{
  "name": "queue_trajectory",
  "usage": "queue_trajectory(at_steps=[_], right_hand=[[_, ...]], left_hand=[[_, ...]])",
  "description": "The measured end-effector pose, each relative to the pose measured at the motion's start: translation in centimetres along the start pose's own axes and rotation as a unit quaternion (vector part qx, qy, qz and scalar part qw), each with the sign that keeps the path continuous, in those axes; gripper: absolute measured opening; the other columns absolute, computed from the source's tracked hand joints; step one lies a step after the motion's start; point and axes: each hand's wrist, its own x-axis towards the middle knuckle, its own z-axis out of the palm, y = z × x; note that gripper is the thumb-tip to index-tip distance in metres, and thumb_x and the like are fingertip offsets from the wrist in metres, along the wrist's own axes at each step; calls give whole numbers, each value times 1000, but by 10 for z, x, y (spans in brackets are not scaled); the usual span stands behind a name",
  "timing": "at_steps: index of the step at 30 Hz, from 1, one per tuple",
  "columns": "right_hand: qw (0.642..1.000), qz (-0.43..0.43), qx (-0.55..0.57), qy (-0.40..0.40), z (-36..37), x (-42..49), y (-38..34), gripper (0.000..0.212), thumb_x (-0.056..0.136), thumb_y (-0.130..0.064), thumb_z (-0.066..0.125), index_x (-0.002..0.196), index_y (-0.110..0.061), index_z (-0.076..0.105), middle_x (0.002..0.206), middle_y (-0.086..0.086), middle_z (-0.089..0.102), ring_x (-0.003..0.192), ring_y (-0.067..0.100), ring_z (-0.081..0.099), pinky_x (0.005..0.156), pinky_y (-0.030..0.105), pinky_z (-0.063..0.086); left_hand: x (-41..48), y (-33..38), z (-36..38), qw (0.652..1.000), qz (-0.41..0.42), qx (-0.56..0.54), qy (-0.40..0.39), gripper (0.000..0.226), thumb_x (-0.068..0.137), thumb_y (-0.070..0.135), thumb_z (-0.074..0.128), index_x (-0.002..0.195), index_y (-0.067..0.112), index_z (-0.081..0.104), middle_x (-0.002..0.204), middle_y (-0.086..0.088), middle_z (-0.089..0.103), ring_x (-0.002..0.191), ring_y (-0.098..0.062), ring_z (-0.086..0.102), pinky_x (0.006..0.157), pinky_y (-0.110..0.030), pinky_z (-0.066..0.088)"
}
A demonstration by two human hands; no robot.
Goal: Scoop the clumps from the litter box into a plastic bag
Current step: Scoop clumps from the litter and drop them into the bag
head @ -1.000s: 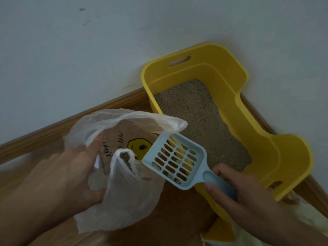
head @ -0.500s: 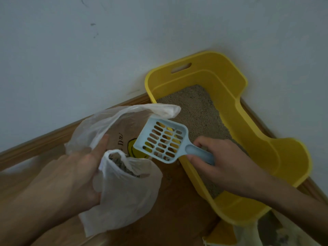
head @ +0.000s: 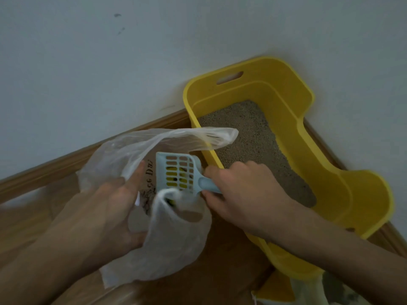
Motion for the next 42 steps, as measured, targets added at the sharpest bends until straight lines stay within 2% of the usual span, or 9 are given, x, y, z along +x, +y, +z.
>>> queue_trajectory(at_steps=[2,6,10,18,22,27,31,35,42], right_hand=[[999,-21,-47,11,2,8,-7,23,98,-37,46,113,-19,50,75,3,47,71,27,53,53,30,26],[994,-62,-91,-17,3,17,-23,22,95,-17,52,115,-10,57,61,-2,32,61,19,43,52,31,31],[987,-58,-136,57,15,18,-27,7,73,-16,63,71,-12,68,54,1,59,43,17,53,43,24,24],[982,-11,-155,111,21,5,-16,16,78,-17,57,83,-14,72,62,2,63,50,17,59,49,23,25],[989,15,-79,121,18,-11,1,17,85,-27,68,97,-16,70,56,-2,57,42,16,50,39,21,35],[996,49,12,71,2,-45,33,33,88,-50,41,89,-30,67,56,-12,53,43,7,45,37,27,38],[984,65,149,71,-11,-85,57,36,84,-57,47,103,-38,70,65,-17,65,48,0,55,42,13,42],[952,181,215,125,-20,-120,73,18,79,-66,47,97,-69,52,86,-30,66,58,-6,61,45,16,45],[932,306,142,135,11,-127,111,34,85,-68,37,89,-38,52,48,-1,61,35,6,56,37,33,41]], left_hand=[[0,-1,0,1000,-5,23,-19,127,65,74,58,111,42,-56,108,13,43,89,-11,44,74,-23,44],[1,4,-5,998,-19,41,-38,125,71,71,58,132,34,-44,115,13,42,97,-11,46,75,-23,42],[-1,4,-6,998,-24,34,-43,124,68,72,61,126,37,-43,110,16,45,88,-9,40,72,-24,43],[1,1,-1,998,-19,36,-37,124,69,71,61,128,37,-43,105,15,44,82,-9,37,74,-26,46],[0,-1,0,999,-18,21,-21,127,68,72,62,125,41,-47,106,14,47,83,-9,39,71,-26,45],[4,-2,4,999,-15,31,-13,129,68,72,61,92,45,-63,100,14,48,73,-8,37,67,-24,47],[9,-5,7,1000,-3,21,13,126,65,78,58,103,42,-57,100,16,43,85,-8,48,72,-26,49],[15,-10,15,999,10,3,31,127,59,80,59,117,42,-48,95,17,44,85,-9,48,77,-31,52],[21,-6,23,998,31,46,40,128,58,87,50,109,38,-56,112,17,55,98,-8,57,78,-27,52]])
